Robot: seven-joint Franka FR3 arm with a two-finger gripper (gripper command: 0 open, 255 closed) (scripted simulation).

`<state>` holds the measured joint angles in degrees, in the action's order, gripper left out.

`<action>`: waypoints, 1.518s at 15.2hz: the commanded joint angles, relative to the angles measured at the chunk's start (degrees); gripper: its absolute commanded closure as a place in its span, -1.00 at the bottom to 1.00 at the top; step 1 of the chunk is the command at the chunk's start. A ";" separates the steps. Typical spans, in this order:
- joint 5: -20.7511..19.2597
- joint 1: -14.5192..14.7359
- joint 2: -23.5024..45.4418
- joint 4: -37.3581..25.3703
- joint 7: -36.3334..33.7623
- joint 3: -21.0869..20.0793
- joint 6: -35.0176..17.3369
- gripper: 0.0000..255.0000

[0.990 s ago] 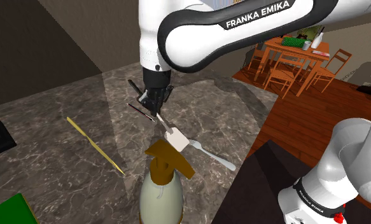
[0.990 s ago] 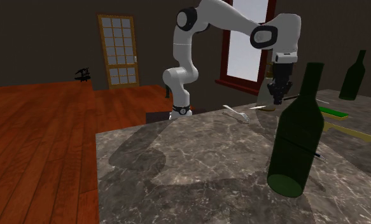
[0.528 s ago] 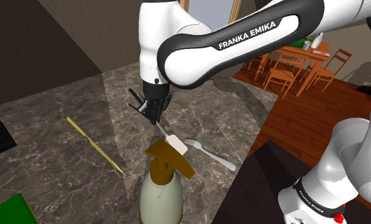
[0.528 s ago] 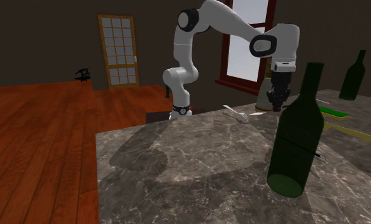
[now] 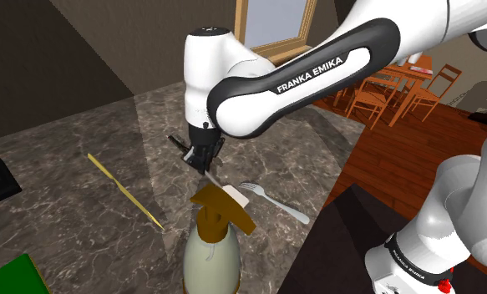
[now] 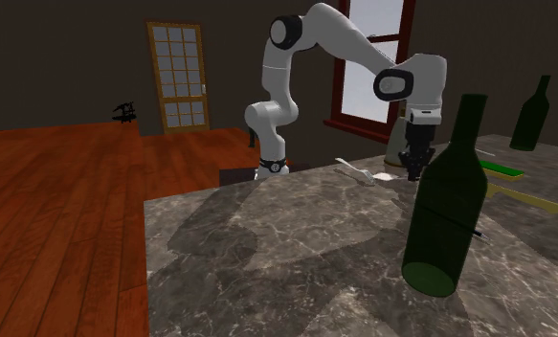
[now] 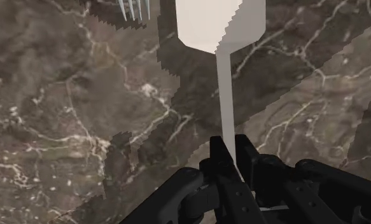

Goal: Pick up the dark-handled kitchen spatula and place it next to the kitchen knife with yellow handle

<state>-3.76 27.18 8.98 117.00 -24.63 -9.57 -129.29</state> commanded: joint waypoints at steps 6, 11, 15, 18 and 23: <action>-0.51 0.06 1.72 1.28 -0.36 0.13 -2.99 1.00; -0.51 0.06 1.72 1.28 -0.36 0.13 -3.00 -1.00; -0.51 0.06 1.72 1.28 -0.36 0.13 -2.99 -1.00; 0.12 -0.02 -0.52 0.09 0.06 -0.04 0.39 -1.00; 0.61 -0.07 -2.31 -1.24 0.39 -0.15 3.48 -1.00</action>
<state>-3.16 27.08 6.72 115.94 -24.20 -9.69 -126.09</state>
